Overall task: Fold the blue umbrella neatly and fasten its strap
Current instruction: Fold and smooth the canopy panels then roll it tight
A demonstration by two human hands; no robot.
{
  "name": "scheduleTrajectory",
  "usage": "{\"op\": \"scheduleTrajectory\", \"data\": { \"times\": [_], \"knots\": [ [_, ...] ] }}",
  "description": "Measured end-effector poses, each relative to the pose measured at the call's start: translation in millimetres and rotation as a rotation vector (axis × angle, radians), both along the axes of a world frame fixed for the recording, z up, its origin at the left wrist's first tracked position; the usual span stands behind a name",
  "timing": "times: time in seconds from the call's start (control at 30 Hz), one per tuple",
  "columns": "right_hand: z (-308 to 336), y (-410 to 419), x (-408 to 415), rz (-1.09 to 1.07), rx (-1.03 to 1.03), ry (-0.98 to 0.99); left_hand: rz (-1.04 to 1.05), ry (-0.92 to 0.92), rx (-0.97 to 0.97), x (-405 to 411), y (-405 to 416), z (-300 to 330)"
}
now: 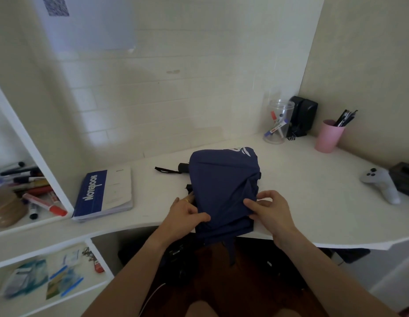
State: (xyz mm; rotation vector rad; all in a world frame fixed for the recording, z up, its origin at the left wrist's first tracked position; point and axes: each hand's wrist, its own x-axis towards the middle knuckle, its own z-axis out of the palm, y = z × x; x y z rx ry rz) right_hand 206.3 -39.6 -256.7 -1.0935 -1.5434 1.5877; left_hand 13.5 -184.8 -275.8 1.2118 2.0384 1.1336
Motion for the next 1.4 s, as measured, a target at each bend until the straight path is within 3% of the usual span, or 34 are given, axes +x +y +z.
{"op": "scheduleTrajectory", "data": {
  "times": [0.13,0.2,0.47,0.77,0.87,0.93,1.03,1.1,1.27,1.4],
  "knots": [
    [-2.2,-1.0,-4.7,0.027,0.211,-0.138,0.022,-0.257,0.056,-6.1,4.8,9.6],
    [-4.7,-2.4,-3.3,0.041,0.321,-0.209,0.062,-0.228,0.068,-9.5,2.7,8.0],
    [-19.3,-5.6,12.1,0.156,0.409,-0.301,0.026,0.256,0.008,-16.9,-3.6,-10.4],
    [-12.5,-5.7,9.2,0.236,0.914,-0.728,0.053,0.502,0.131,-8.9,-10.0,-18.5],
    [-0.3,0.5,1.0,0.458,1.186,-0.659,0.108,0.667,0.238,-8.8,-11.2,-13.0],
    [6.8,5.7,-6.5,0.539,1.307,-0.587,-0.018,0.77,0.283,-11.0,-10.5,-6.1],
    [14.1,8.0,-15.1,0.422,1.525,-0.457,-0.274,0.913,0.212,-15.0,-3.1,-1.2],
    [12.3,7.6,-19.3,0.398,1.621,-0.442,-0.339,0.979,0.152,-17.4,3.1,-3.7],
    [-18.9,23.8,-16.2,0.533,1.416,-0.653,-0.378,0.988,0.025,-30.0,4.8,-17.5],
    [-27.6,37.8,-11.7,0.604,1.337,-0.708,-0.401,0.97,-0.14,-39.4,12.8,-20.1]
  ]
}}
